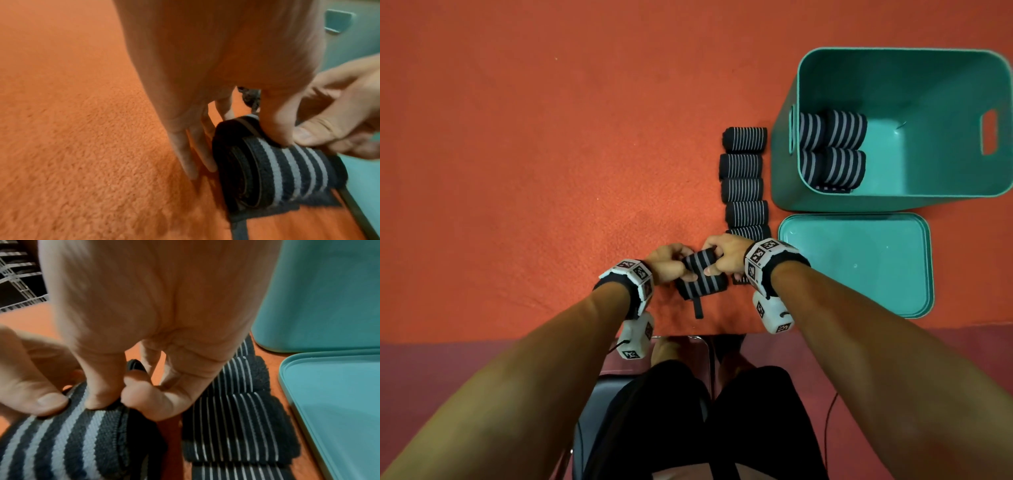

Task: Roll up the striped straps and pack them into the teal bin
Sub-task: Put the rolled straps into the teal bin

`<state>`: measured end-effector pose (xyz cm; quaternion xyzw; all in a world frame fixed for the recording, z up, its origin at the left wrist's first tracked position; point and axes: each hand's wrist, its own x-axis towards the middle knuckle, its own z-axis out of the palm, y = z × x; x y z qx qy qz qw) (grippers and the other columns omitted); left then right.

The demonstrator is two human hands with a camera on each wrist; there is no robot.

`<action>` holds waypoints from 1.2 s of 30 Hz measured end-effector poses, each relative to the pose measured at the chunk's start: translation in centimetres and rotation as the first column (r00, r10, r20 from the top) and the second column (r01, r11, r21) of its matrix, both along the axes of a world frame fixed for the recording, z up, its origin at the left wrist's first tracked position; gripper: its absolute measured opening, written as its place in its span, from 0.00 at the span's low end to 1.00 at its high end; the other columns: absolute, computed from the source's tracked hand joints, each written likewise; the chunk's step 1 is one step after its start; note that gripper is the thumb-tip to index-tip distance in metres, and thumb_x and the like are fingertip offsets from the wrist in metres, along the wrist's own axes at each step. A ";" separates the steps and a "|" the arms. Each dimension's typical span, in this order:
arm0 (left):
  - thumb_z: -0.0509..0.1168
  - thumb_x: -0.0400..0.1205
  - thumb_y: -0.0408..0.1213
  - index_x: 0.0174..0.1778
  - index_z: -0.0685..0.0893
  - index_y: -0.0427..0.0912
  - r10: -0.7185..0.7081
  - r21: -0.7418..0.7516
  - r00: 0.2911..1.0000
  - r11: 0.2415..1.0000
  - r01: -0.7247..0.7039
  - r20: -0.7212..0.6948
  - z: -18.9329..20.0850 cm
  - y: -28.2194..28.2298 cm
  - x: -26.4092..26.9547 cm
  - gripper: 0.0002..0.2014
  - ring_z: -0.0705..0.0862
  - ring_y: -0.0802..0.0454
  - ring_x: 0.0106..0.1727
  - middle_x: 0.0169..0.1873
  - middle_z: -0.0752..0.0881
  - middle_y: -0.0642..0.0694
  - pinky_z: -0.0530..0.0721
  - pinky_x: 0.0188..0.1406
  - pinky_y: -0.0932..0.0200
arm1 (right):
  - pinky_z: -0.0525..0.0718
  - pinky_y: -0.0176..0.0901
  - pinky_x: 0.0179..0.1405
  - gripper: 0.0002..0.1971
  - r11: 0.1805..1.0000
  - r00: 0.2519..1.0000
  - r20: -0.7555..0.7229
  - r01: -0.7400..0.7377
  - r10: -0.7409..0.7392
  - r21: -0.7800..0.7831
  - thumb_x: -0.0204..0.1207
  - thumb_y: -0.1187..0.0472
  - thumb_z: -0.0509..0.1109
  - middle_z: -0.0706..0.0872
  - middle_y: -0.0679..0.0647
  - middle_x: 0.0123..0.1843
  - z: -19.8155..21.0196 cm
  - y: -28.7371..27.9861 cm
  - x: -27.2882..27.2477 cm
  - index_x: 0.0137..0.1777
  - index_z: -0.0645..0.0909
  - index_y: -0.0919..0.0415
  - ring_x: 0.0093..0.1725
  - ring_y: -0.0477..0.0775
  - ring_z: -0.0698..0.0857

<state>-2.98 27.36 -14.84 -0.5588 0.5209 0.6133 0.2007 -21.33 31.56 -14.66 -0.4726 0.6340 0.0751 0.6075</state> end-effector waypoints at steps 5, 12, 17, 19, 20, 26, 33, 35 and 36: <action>0.76 0.79 0.38 0.67 0.84 0.56 0.146 0.187 0.987 0.974 -0.131 -0.068 2.9 -3.2 -0.1 0.21 0.86 0.45 0.63 0.60 0.89 0.47 0.86 0.56 0.48 | 0.80 0.41 0.25 0.14 0.944 0.939 0.117 0.314 -0.324 0.096 0.81 0.64 0.76 0.78 0.51 0.36 2.2 -2.2 -1.1 0.64 0.80 0.58 0.29 0.46 0.76; 0.74 0.81 0.41 0.61 0.86 0.48 0.215 0.064 0.947 0.977 -0.205 -0.241 12.4 -14.0 -4.2 0.13 0.89 0.47 0.55 0.52 0.90 0.46 0.89 0.57 0.50 | 0.78 0.41 0.22 0.12 0.738 0.724 0.227 0.674 -0.651 -0.033 0.81 0.57 0.76 0.84 0.54 0.50 12.1 -9.5 -4.4 0.61 0.82 0.59 0.26 0.46 0.75; 0.77 0.79 0.46 0.63 0.88 0.45 0.234 -0.011 0.884 0.965 -0.260 -0.405 17.3 -17.9 -11.0 0.18 0.90 0.49 0.54 0.49 0.93 0.47 0.90 0.55 0.50 | 0.85 0.41 0.35 0.12 0.508 0.565 0.317 0.825 -0.762 -0.249 0.79 0.52 0.77 0.90 0.49 0.48 18.7 -11.4 -9.9 0.59 0.86 0.53 0.38 0.46 0.87; 0.79 0.77 0.47 0.63 0.88 0.44 0.219 -0.031 0.868 0.965 -0.259 -0.446 18.3 -17.6 -14.3 0.21 0.92 0.51 0.53 0.49 0.94 0.48 0.89 0.49 0.54 | 0.86 0.40 0.45 0.14 0.446 0.530 0.323 0.843 -0.784 -0.299 0.79 0.52 0.78 0.92 0.48 0.53 19.8 -11.0 -12.9 0.62 0.87 0.54 0.48 0.45 0.90; 0.79 0.77 0.48 0.64 0.88 0.43 0.213 -0.041 0.861 0.965 -0.261 -0.463 18.6 -17.4 -15.9 0.22 0.93 0.51 0.52 0.50 0.94 0.47 0.89 0.46 0.56 | 0.86 0.40 0.48 0.16 0.424 0.511 0.321 0.853 -0.798 -0.305 0.78 0.51 0.78 0.92 0.49 0.56 20.1 -10.6 -14.5 0.64 0.87 0.54 0.53 0.46 0.91; 0.83 0.75 0.40 0.55 0.86 0.38 0.187 -0.072 0.862 0.966 -0.249 -0.471 19.3 -15.3 -27.0 0.18 0.93 0.48 0.49 0.51 0.93 0.42 0.94 0.47 0.51 | 0.91 0.48 0.43 0.13 0.307 0.355 0.329 0.933 -0.875 -0.190 0.81 0.58 0.76 0.93 0.50 0.57 20.7 -7.9 -24.0 0.65 0.85 0.54 0.52 0.50 0.92; 0.83 0.74 0.45 0.68 0.82 0.28 0.135 -0.120 0.954 0.978 -0.172 -0.266 15.2 -12.3 -38.0 0.33 0.92 0.42 0.51 0.52 0.90 0.39 0.93 0.42 0.49 | 0.91 0.61 0.59 0.06 0.294 0.305 0.223 0.952 -0.926 -0.084 0.85 0.63 0.72 0.91 0.52 0.59 16.1 -5.6 -32.6 0.59 0.85 0.55 0.59 0.54 0.90; 0.81 0.76 0.45 0.65 0.84 0.30 0.146 -0.107 0.965 0.979 -0.172 -0.217 13.8 -11.7 -40.4 0.28 0.90 0.45 0.48 0.45 0.89 0.43 0.93 0.42 0.50 | 0.90 0.61 0.61 0.07 0.253 0.270 0.179 0.961 -0.946 -0.111 0.84 0.64 0.72 0.90 0.55 0.62 13.9 -5.8 -34.6 0.59 0.83 0.54 0.60 0.56 0.89; 0.80 0.78 0.44 0.64 0.84 0.32 0.152 -0.089 0.970 0.981 -0.172 -0.190 12.9 -11.5 -41.5 0.25 0.90 0.45 0.49 0.45 0.88 0.43 0.93 0.45 0.49 | 0.90 0.62 0.60 0.10 0.243 0.263 0.146 0.960 -0.954 -0.140 0.83 0.64 0.73 0.90 0.57 0.63 12.8 -6.0 -35.3 0.62 0.82 0.54 0.60 0.58 0.89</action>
